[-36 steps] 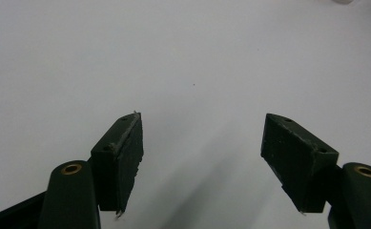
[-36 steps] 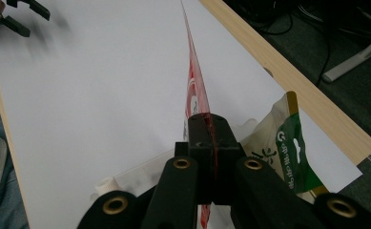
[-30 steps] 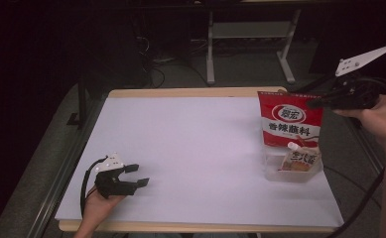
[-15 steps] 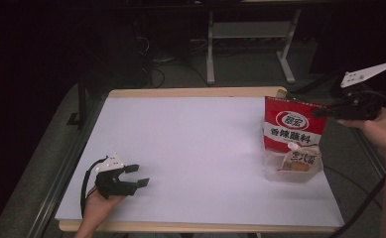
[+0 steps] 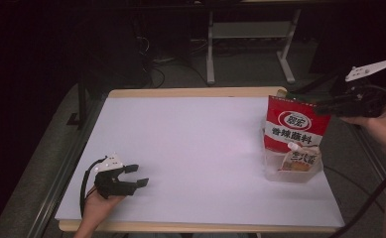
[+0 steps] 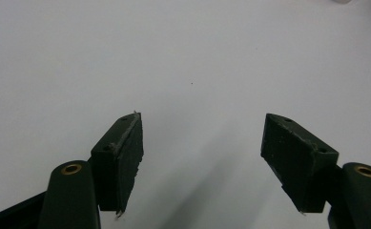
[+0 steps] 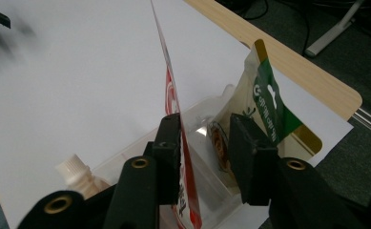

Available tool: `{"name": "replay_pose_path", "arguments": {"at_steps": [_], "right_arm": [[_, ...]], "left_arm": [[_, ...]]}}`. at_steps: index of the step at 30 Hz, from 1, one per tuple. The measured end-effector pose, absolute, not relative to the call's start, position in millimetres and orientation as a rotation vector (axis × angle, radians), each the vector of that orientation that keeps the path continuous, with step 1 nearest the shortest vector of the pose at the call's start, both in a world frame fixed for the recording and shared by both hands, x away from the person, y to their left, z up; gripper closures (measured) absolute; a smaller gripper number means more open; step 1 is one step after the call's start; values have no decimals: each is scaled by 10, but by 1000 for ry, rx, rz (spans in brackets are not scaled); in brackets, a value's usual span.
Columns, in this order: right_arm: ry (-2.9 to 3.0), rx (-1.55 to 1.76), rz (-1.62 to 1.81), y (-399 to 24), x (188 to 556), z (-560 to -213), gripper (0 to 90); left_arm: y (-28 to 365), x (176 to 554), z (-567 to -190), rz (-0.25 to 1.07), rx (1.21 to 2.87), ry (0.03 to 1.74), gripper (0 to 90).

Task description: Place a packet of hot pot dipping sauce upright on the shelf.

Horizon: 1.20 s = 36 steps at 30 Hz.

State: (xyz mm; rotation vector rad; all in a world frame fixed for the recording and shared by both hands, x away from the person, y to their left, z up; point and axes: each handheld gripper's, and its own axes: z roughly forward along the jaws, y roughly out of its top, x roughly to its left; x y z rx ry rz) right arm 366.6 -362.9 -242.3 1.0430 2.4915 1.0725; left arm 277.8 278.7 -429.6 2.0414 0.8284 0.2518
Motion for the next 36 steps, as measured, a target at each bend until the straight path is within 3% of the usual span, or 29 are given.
{"name": "replay_pose_path", "arguments": {"at_steps": [19, 36], "right_arm": [[2569, 925, 1118, -3081, 3779, -2141, 581], [2607, 863, 1127, -2628, 3824, -2104, 528]], "left_arm": [[2842, 2765, -4261, 258, 2022, 826, 304], [2873, 2723, -4226, 276, 2018, 819, 297]]}}
